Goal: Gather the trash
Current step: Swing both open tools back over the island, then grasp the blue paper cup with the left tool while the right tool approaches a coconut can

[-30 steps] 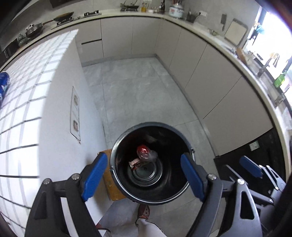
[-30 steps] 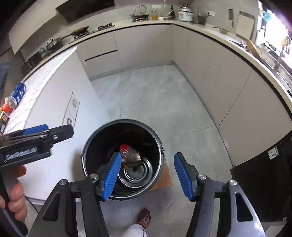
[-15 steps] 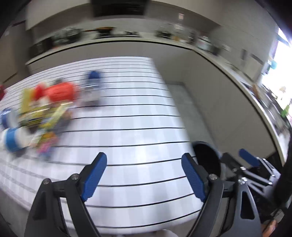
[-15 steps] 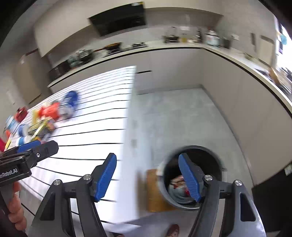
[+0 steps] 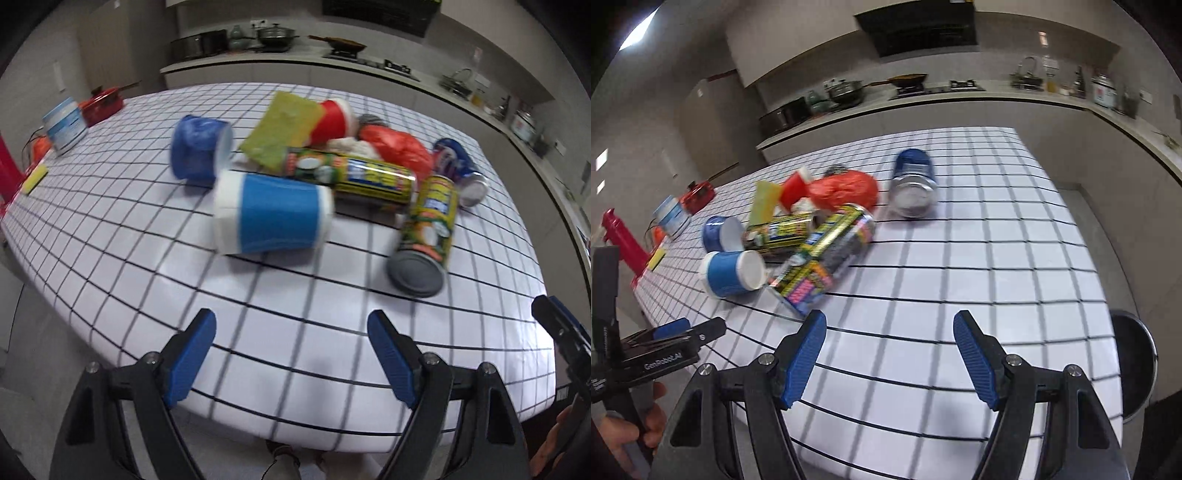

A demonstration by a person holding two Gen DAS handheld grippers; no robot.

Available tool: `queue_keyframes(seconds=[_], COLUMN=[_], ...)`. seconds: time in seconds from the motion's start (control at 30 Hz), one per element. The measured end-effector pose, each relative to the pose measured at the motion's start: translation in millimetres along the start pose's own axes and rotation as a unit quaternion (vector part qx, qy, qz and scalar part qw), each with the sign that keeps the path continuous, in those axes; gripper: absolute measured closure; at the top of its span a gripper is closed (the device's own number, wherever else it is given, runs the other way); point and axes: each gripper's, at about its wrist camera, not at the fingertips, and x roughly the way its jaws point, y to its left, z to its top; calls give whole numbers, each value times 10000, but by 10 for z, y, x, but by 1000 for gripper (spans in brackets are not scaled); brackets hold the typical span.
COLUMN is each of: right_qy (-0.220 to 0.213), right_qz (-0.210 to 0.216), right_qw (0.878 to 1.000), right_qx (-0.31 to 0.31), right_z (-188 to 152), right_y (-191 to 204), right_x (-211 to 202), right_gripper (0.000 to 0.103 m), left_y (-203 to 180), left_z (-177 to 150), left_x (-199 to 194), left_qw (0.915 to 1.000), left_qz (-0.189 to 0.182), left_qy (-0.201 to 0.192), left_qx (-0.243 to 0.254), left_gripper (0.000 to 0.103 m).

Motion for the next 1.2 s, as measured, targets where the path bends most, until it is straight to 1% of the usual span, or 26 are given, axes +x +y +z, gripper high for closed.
queue_keyframes(seconds=[0.1, 0.2, 0.3, 0.43, 0.5, 0.63, 0.67, 0.73, 0.77, 0.87, 0.97, 1.0, 1.2], right_qy=[-23, -55, -31, 85, 156, 254, 275, 349, 393, 498, 585, 539, 642], right_qz=[314, 720, 1089, 1393, 1442, 1414, 1390, 1319, 1278, 1171, 969, 883, 927], right_qw=[9987, 9941, 9881, 9787, 9756, 9736, 9738, 9742, 9747, 9779, 9823, 9833, 9840], right_qx=[-394, -805, -1087, -1505, -1650, -1771, -1776, -1798, -1790, -1659, -1491, -1498, -1380], right_z=[102, 208, 265, 259, 253, 241, 234, 212, 197, 170, 175, 177, 141], right_y=[233, 476, 720, 1052, 1199, 1445, 1483, 1602, 1653, 1734, 1765, 1781, 1864], right_x=[107, 242, 366, 543, 634, 811, 842, 932, 972, 1068, 1200, 1219, 1305], right_gripper=[30, 30, 30, 30, 30, 31, 33, 42, 43, 43, 43, 43, 43], left_y=[137, 340, 462, 573, 613, 813, 861, 955, 1000, 1120, 1183, 1197, 1311], left_z=[27, 35, 76, 46, 62, 120, 135, 190, 218, 301, 332, 335, 319], left_x=[28, -12, -106, -194, -146, -13, 2, 29, 44, 106, 193, 216, 282], left_qw=[9993, 9972, 9945, 9927, 9924, 9927, 9931, 9944, 9950, 9964, 9980, 9984, 9993], left_qz=[275, 494, 774, 775, 824, 704, 689, 610, 579, 462, 333, 303, 175], left_qy=[-66, -15, -192, -234, -220, -172, -178, -173, -170, -146, -62, -34, 79], left_qx=[-263, -568, -679, -896, -886, -967, -931, -846, -793, -693, -541, -480, -319], left_gripper=[18, 18, 18, 18, 18, 18, 18, 18, 18, 18, 18, 18, 18])
